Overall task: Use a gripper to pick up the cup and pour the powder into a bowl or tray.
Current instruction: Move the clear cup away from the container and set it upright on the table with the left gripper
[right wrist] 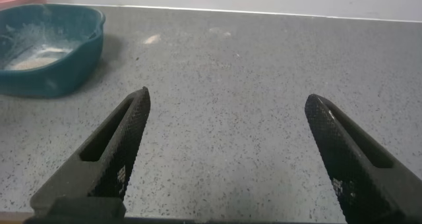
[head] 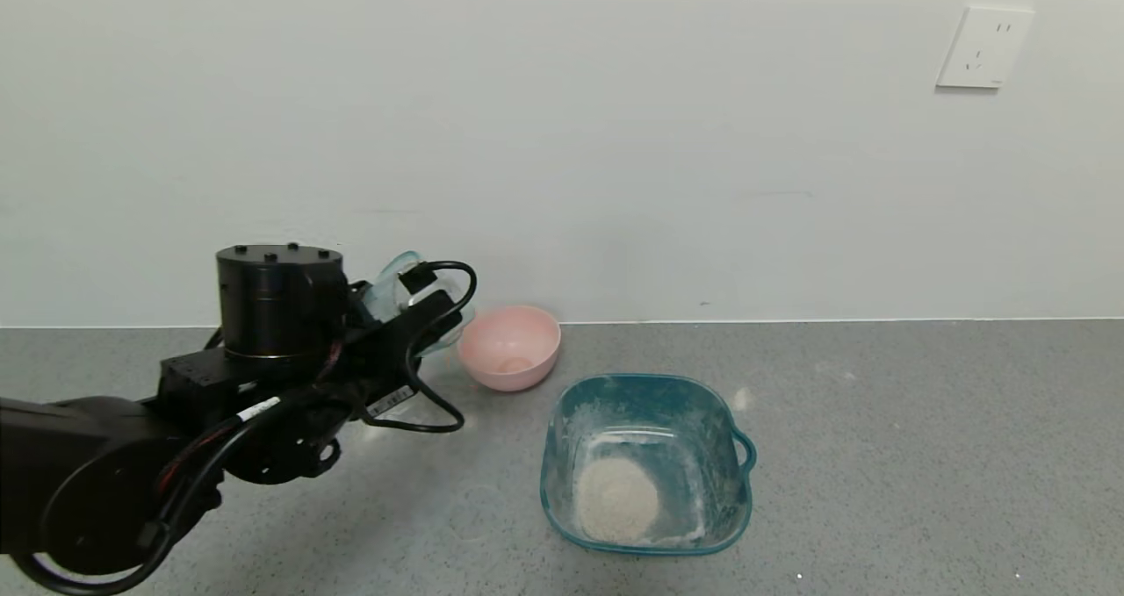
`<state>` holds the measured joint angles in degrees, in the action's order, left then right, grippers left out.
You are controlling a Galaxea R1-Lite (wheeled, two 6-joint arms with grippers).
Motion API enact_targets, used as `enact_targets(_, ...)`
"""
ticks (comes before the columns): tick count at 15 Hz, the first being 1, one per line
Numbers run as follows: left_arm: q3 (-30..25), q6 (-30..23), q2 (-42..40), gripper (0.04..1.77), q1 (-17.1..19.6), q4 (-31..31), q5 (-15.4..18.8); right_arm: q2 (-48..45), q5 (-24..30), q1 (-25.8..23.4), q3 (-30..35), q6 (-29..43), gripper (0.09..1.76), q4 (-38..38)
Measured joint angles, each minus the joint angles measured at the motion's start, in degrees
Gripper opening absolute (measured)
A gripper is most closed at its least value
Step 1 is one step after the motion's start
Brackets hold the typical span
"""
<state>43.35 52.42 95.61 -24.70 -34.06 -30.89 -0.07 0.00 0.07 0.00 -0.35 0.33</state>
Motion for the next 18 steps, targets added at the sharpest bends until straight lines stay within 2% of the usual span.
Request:
enact_targets(4, -6.62, -5.86, -5.68, 1.29, 8.08, 0.05, 10.47, 0.0, 0.0, 0.0, 0.0, -0.02, 1.71, 0.0)
enact_targets(8, -12.42, -17.77, -10.67, 1.29, 15.17, 0.18, 21.05, 0.0, 0.0, 0.0, 0.0, 0.0, 1.71, 0.0)
enact_targets(10, -14.03, -22.82, -12.92, 1.29, 18.37, 0.22, 25.88, 0.0, 0.0, 0.0, 0.0, -0.02, 1.71, 0.0)
enact_targets(14, -16.54, -29.49, -15.81, 1.29, 25.47, 0.02, 37.28, 0.0, 0.0, 0.0, 0.0, -0.02, 1.71, 0.02)
enact_targets(18, -17.77, -38.12, -16.29, 1.29, 29.23, -0.26, 45.06, 0.0, 0.0, 0.0, 0.0, 0.02, 1.71, 0.0)
